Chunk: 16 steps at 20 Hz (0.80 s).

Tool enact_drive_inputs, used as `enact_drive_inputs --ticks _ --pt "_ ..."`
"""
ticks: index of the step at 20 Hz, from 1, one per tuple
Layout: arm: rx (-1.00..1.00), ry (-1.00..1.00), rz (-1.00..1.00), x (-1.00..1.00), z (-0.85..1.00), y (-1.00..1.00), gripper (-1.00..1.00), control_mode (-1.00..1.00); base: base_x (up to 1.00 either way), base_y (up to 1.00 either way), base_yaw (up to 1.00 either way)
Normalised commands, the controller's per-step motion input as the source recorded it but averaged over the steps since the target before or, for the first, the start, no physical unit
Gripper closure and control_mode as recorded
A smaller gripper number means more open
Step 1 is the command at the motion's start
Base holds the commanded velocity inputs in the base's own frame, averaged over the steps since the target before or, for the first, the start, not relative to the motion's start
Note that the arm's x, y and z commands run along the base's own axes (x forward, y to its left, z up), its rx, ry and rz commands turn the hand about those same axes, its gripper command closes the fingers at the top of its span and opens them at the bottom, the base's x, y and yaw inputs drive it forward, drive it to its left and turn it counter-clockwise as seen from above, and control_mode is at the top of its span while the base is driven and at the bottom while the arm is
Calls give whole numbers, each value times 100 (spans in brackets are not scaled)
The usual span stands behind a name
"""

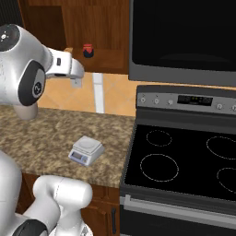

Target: Pick the jam and place it on the digital scale for weighing, and close the cabinet.

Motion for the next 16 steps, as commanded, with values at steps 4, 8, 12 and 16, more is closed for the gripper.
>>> enact_drive_inputs --ticks 4,8,12,16 --pt "0 -5 0 2 24 0 -100 -100 0 0 0" --pt "0 -6 0 4 21 0 -100 -100 0 0 0" --pt "0 -5 0 24 12 0 -100 -100 0 0 0" --pt "0 -7 0 38 3 2 -100 -100 0 0 0"
